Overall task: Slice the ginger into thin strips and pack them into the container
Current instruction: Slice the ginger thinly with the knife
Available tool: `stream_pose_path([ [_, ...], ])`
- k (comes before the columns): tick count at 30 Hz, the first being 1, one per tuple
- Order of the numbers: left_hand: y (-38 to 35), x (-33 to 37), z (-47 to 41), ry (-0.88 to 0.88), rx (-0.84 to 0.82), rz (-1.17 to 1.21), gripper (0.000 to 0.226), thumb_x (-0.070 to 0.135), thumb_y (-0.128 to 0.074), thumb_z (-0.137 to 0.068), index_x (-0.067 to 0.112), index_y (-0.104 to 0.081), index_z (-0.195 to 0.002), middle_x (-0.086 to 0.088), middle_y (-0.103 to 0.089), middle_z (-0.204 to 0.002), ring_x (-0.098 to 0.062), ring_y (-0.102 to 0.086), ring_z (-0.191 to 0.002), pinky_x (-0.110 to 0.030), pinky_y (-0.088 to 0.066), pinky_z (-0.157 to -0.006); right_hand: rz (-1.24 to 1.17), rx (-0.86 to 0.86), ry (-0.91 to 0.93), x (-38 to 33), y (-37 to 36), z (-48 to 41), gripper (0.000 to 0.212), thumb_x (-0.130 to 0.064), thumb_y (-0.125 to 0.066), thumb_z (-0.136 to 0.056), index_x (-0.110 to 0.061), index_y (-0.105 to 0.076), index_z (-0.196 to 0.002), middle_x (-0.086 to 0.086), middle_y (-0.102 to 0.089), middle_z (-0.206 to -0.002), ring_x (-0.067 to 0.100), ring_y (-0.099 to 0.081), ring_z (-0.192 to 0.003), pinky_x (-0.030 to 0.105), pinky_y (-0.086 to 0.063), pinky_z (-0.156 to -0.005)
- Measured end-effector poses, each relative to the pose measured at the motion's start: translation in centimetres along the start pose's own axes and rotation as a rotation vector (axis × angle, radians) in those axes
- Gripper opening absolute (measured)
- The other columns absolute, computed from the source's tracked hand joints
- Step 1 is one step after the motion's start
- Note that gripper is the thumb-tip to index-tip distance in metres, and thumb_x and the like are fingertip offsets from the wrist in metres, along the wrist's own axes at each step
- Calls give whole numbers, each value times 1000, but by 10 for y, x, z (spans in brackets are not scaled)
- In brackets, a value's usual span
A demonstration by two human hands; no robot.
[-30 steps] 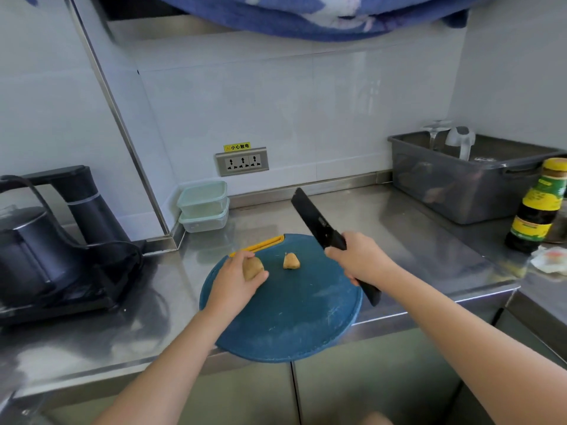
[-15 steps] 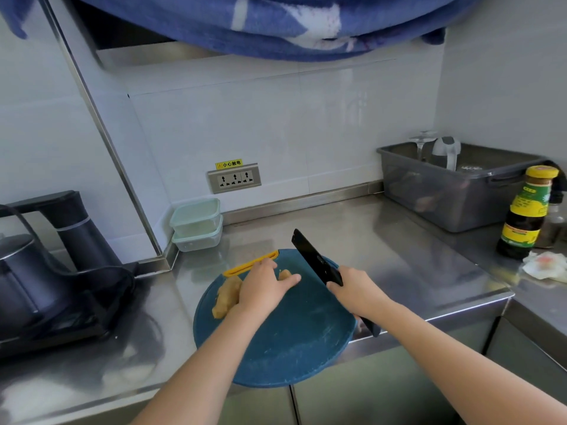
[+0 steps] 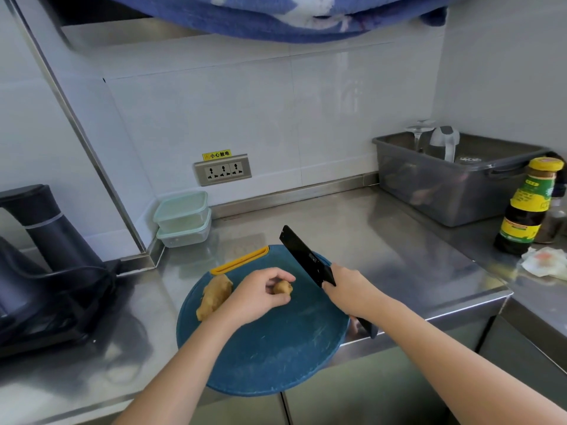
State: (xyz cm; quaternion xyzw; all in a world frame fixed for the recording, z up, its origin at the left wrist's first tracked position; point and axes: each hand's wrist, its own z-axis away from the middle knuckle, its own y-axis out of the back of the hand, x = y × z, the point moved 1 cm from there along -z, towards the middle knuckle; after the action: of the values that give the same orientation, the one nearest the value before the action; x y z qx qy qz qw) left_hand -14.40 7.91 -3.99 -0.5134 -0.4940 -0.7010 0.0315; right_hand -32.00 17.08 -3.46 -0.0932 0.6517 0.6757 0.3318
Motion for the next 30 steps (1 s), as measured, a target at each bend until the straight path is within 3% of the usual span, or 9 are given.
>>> stream_pose_path([
  [3,-14,-1,2,-41,149,-5,23,21,-68,-87,39,-65,-101,10,-54,-109,-1,-56,-97,-11,-41,-87,33,10,27,-1,-3,5,16,-28,-41,-102,-13,-38,-101,5,-52,-87,18,-51,-69,23,-38,-52],
  [7,-30,0,8,-16,380,33,27,21,-76,-79,32,-63,-101,5,-55,-99,1,-55,-86,-4,-40,-74,-19,32,47,-9,-4,10,29,-39,-32,-103,-12,-39,-96,3,-51,-79,19,-51,-71,29,-39,-64],
  [10,-34,-1,13,-40,479,84,26,19,-80,-75,22,-63,-94,5,-58,-94,4,-56,-81,-6,-42,-71,-146,-5,-32,-14,0,8,47,-45,-24,-103,-6,-49,-94,12,-59,-92,24,-55,-71,31,-44,-63],
  [14,-37,-1,16,-154,473,29,20,15,-76,-79,21,-68,-97,6,-56,-94,2,-56,-82,-7,-42,-72,-169,-48,-104,-20,-2,18,58,-48,-27,-102,-2,-59,-86,10,-57,-66,20,-47,-42,22,-41,-43],
  [17,-38,-5,17,-179,474,17,21,11,-76,-79,21,-69,-97,8,-60,-92,-3,-60,-78,-14,-48,-71,-86,-114,-42,-27,-4,29,52,-46,-25,-103,-12,-50,-73,10,-55,-63,21,-47,-46,28,-46,-50],
  [21,-38,-7,19,-187,509,19,20,7,-78,-76,16,-69,-91,9,-64,-85,-1,-63,-78,-13,-49,-71,-94,-150,21,-27,-6,33,50,-51,-24,-101,-17,-41,-69,4,-44,-65,15,-40,-52,30,-40,-60],
  [26,-38,-8,18,-201,517,17,20,7,-79,-74,16,-70,-89,10,-65,-83,0,-64,-77,-13,-49,-72,-157,-177,-15,-23,-2,34,48,-49,-27,-102,-11,-44,-78,2,-44,-58,14,-39,-42,22,-37,-43],
  [30,-36,-8,16,-144,473,121,21,7,-77,-76,19,-71,-92,9,-66,-88,0,-64,-79,-13,-49,-74,-234,-191,-48,-18,6,31,50,-52,-32,-100,-11,-46,-75,1,-40,-52,16,-35,-40,23,-35,-43],
])
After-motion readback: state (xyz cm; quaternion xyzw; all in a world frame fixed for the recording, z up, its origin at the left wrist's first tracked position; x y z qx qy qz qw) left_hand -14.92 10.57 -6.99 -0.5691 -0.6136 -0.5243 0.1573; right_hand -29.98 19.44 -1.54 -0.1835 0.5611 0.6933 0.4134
